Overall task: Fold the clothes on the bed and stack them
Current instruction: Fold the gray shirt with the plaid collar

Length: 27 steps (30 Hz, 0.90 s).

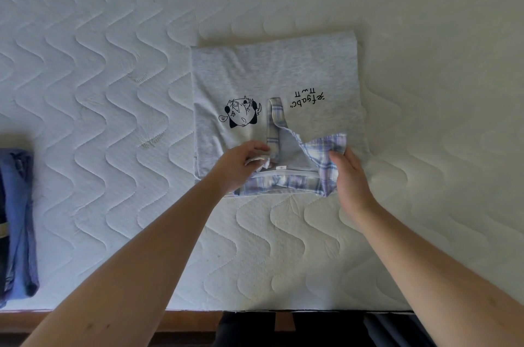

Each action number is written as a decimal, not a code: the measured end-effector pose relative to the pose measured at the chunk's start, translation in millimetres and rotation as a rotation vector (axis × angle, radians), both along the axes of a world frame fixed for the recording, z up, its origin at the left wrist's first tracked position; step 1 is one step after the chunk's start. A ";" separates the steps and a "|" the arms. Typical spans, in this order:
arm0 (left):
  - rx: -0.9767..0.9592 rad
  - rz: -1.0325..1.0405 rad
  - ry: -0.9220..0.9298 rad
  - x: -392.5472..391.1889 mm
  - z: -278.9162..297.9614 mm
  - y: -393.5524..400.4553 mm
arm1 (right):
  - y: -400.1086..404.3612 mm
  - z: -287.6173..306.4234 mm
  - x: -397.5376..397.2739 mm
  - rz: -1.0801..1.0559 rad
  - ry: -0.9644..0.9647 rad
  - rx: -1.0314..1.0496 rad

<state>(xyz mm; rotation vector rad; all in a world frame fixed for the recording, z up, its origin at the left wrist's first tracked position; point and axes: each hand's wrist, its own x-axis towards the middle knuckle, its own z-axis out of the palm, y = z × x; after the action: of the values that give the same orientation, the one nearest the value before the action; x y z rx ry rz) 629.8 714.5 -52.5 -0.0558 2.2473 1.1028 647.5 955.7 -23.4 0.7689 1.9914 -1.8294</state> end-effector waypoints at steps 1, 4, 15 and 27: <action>-0.077 -0.050 0.066 -2.6 -0.1 -0.4 | 0.5 -2.4 -1.0 0.011 -0.008 0.002; -0.188 -0.151 0.235 -9.2 -0.5 6.1 | 3.9 -9.3 -4.2 0.050 -0.047 0.018; 0.071 -0.055 -0.070 -19.8 -3.6 15.5 | -1.5 -13.9 -7.9 0.549 0.071 0.187; -0.191 0.113 0.162 -51.0 -4.1 35.9 | -1.0 -18.0 -16.2 0.850 0.158 0.392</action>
<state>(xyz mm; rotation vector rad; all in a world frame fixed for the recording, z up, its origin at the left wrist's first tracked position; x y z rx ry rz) 578.8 750.3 -56.5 -0.1808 2.5165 0.9775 631.3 954.7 -41.4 -0.1688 2.2922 -1.0394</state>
